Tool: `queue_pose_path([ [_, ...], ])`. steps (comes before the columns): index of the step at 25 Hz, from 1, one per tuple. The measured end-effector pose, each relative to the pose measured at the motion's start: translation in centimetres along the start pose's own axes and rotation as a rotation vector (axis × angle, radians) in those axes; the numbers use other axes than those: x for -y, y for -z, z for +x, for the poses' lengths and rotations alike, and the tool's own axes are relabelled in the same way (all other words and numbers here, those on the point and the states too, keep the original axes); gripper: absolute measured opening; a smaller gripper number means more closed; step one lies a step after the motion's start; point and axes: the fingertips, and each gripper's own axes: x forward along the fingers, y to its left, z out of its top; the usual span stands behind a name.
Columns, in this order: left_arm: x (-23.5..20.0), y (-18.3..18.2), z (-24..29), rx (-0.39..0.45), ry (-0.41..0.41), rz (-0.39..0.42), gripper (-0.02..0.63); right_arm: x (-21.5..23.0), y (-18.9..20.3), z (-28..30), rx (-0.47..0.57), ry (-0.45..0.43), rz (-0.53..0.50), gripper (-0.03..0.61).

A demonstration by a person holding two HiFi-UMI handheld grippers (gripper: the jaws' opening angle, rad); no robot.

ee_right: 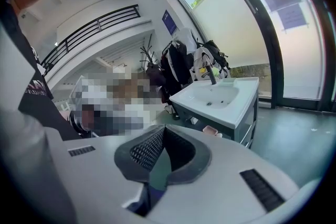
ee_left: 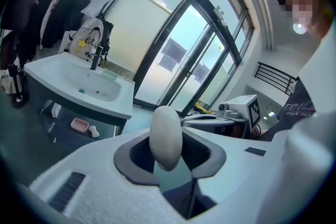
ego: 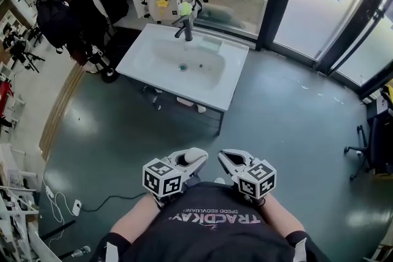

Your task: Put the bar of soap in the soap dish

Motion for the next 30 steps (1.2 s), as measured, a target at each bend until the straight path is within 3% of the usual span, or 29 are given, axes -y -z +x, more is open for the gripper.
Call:
queue_pose_path([
  [6, -3.0, -2.4, -1.2, 0.002, 0.010, 0.032, 0.118, 0.6, -2.8, 2.4, 0.032, 0.058, 0.019, 0.011],
  [18, -10.7, -5.2, -1.5, -0.007, 0.063, -0.034, 0.118, 2.4, -6.7, 9.4, 0.016, 0.141, 0.025, 0.011],
  [30, -17.5, -9.3, -2.2, -0.015, 0.126, -0.029, 0.118, 3.1, -11.0, 16.4, 0.035, 0.211, 0.027, 0.011],
])
